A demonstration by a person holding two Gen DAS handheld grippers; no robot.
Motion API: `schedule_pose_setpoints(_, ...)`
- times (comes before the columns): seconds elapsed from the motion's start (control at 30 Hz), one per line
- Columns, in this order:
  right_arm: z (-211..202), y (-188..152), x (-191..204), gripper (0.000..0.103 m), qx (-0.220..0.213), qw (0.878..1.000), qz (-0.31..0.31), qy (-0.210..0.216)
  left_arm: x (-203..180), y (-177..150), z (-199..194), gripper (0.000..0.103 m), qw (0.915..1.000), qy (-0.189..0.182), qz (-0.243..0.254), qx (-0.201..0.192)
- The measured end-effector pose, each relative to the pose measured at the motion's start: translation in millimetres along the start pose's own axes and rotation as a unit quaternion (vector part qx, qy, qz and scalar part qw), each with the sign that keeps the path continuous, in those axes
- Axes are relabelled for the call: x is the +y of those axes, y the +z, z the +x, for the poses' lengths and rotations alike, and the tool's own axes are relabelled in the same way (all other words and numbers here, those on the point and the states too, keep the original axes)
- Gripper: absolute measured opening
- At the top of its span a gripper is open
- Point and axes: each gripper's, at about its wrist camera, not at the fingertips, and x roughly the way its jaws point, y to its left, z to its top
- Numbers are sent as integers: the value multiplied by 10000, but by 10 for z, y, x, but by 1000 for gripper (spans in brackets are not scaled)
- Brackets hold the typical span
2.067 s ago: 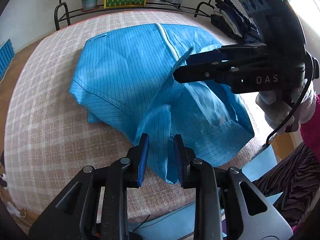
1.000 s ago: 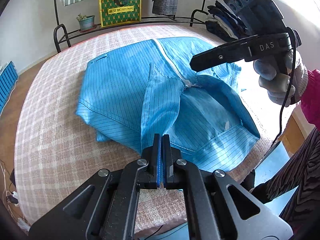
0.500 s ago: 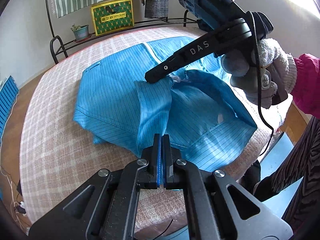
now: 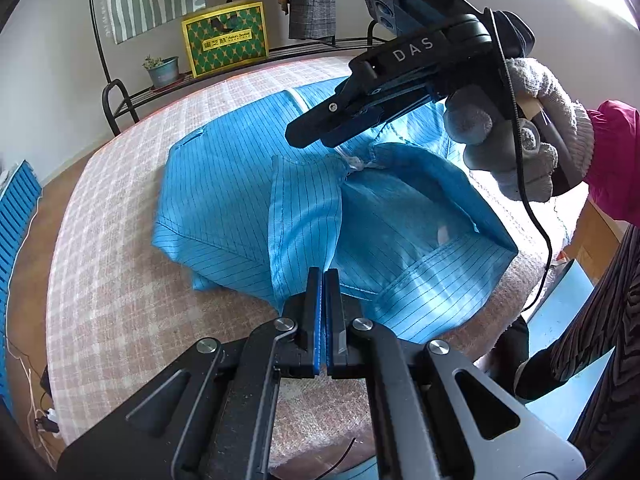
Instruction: Fold large clothes
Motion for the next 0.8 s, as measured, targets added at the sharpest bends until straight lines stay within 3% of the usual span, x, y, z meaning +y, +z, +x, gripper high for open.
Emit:
schedule_pose_setpoints(0.07,72,-2,-36,64,189,9997,82,97,-10,0,-1,0,10000,14,24,-10)
schedule_pose_setpoints(0.13,131,-17,-36,55,282,9996,78,36,-14,-3,7,0,10000,35,31,-1)
schedule_pose_setpoints(0.17,156,-29,-6,31,343,9994,-4,66,-16,-6,3,0,10000,47,24,-3)
schedule_pose_setpoints(0.2,174,-38,49,15,390,9992,-126,41,-12,-5,5,0,10000,49,25,5)
schedule_pose_setpoints(0.3,165,-65,256,2,263,9969,-618,-415,-36,-34,-6,0,10000,-7,61,27)
schedule_pose_setpoints(0.43,195,-45,177,0,134,9916,-463,-1204,-140,-121,22,0,9994,-12,316,131)
schedule_pose_setpoints(0.57,95,-38,15,0,3,9912,25,-1326,-83,-126,17,0,9993,-238,162,257)
schedule_pose_setpoints(0.67,-263,-61,-6,28,-457,9910,171,-1245,80,-81,-114,0,9973,-653,-272,212)
schedule_pose_setpoints(0.73,-546,-139,19,30,-767,9895,202,-1212,217,-23,-233,0,9947,-862,-559,26)
schedule_pose_setpoints(0.8,-757,-284,115,34,-962,9829,-36,-1569,380,67,-262,0,9939,-767,-794,-47)
